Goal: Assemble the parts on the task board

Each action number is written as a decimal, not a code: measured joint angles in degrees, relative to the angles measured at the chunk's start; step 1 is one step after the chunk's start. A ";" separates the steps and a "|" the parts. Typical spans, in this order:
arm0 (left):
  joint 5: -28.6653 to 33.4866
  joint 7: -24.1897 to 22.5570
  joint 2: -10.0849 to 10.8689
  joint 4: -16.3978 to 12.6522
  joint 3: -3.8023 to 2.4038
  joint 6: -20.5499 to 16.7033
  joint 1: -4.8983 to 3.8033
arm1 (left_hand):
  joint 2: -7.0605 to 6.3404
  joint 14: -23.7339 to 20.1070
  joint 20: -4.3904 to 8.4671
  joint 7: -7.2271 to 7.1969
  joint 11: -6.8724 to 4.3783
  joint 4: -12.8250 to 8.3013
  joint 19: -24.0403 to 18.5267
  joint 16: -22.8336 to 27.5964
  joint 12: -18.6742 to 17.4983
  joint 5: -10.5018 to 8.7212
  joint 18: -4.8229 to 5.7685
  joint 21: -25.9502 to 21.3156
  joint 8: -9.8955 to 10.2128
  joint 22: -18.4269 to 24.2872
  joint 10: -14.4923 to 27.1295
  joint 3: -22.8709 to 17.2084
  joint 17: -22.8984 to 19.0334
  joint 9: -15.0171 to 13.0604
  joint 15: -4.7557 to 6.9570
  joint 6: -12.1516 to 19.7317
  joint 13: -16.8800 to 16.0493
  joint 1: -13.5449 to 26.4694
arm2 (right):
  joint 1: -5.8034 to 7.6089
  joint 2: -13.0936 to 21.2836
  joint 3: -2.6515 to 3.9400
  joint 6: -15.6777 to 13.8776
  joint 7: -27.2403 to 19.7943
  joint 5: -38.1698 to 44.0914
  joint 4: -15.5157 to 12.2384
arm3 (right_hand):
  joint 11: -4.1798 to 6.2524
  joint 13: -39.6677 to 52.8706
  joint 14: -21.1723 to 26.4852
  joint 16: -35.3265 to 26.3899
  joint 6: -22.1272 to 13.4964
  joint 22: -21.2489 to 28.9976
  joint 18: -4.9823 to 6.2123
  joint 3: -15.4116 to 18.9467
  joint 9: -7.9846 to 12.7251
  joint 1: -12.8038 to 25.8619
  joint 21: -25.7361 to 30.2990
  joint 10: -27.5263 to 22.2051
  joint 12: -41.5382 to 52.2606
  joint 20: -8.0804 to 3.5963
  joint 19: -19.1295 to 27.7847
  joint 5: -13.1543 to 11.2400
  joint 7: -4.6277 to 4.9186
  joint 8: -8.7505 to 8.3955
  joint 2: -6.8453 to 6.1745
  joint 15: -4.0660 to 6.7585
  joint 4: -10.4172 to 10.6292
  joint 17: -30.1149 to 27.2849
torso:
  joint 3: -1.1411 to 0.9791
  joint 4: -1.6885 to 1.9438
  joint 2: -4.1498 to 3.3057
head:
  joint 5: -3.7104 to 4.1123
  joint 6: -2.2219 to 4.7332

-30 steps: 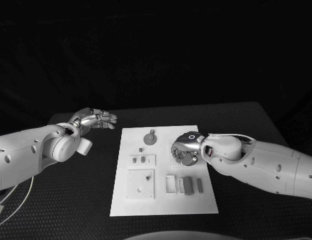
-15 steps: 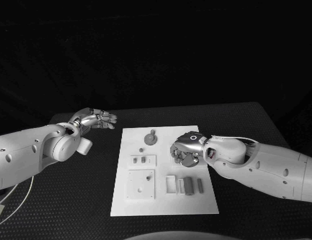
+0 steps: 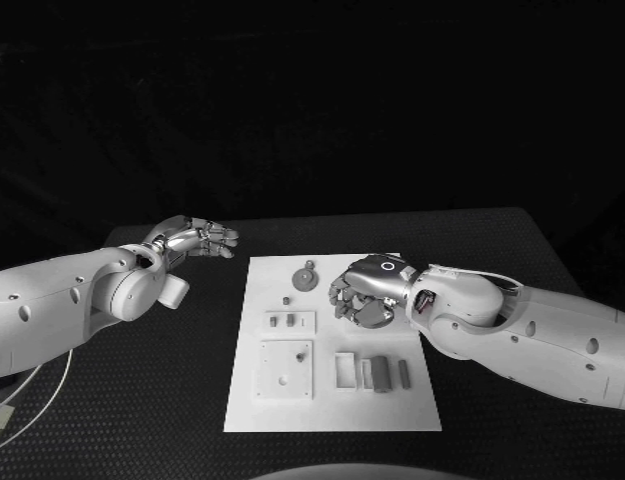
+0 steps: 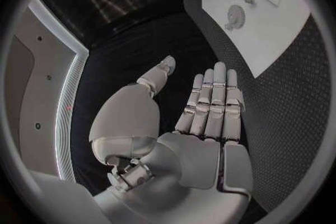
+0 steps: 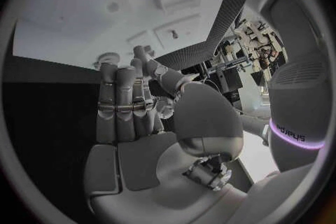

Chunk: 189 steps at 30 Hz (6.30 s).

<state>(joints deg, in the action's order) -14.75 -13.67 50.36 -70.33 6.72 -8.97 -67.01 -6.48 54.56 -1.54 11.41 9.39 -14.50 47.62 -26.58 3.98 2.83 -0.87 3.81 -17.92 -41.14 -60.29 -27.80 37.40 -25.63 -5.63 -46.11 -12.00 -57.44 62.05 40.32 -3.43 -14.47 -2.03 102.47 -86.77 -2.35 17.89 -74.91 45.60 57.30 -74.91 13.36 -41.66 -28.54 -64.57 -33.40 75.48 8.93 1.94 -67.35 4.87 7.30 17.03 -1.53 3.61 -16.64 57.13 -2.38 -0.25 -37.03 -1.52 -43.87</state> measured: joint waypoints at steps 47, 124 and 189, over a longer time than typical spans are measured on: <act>0.07 0.00 -1.37 0.54 0.00 0.23 -0.03 | 0.00 0.00 0.00 0.04 0.00 -0.40 0.00 0.22 0.00 0.00 0.00 0.00 0.00 0.43 0.00 0.40 0.14 -0.03 0.00 -0.04 0.15 0.00 | -6.13 -14.06 -4.62 0.90 -2.69 3.81 5.89 | 0.00 0.50 0.26 0.53 -0.01 -0.03 -0.03 -0.16 0.00 0.36 -1.45 -0.02 0.34 -0.38 0.00 0.22 -0.06 0.00 -0.37 0.16 -0.13 -0.60 | 0.04 0.13 -0.04 | -4.01 -1.49; 0.13 0.37 -1.46 0.79 0.00 0.86 -0.03 | 0.20 0.00 0.00 0.11 0.00 -0.55 0.00 0.44 0.00 0.00 0.00 0.00 -0.21 0.98 0.00 0.55 0.25 -0.01 0.00 0.29 0.32 0.20 | -6.33 -16.39 -5.15 3.63 -1.85 4.61 8.72 | 0.01 0.96 0.94 1.44 -0.12 0.01 0.01 -0.16 -0.01 0.33 -3.06 -0.02 -0.18 -0.79 0.85 -0.05 -0.19 0.00 0.01 0.11 -0.12 -1.39 | 0.00 0.02 -0.01 | -4.36 -1.73; 0.30 0.70 -1.72 2.34 0.04 1.40 -0.03 | -0.13 -0.22 0.00 -0.06 0.00 -0.52 0.00 0.89 0.00 0.00 0.01 0.00 -0.21 1.74 0.00 1.13 0.47 0.00 -0.22 1.28 0.61 0.93 | 5.82 5.68 -1.36 7.52 9.73 -25.83 -4.19 | 1.83 39.08 3.61 23.42 -5.87 -0.06 0.55 13.67 -5.57 13.37 -10.54 -6.82 33.71 -2.30 1.02 0.23 -0.49 -0.34 -2.60 1.76 5.82 2.77 | 0.06 -0.63 0.34 | -2.75 0.07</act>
<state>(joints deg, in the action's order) -14.45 -12.97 48.64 -67.98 6.76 -7.57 -67.04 -6.61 54.34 -1.54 11.34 9.39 -15.02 47.62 -25.69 3.98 2.83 -0.86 3.81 -18.13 -39.39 -60.29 -26.67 37.86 -25.64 -5.85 -44.83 -11.39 -56.50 67.86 46.00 -4.79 -6.95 7.70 76.64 -90.96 -0.52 56.98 -71.30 69.02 51.42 -74.96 13.91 -27.99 -34.12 -51.20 -43.94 68.66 42.63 -0.36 -66.33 5.10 6.81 16.69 -4.13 5.37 -10.82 59.90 -2.32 -0.87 -36.69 -4.26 -43.80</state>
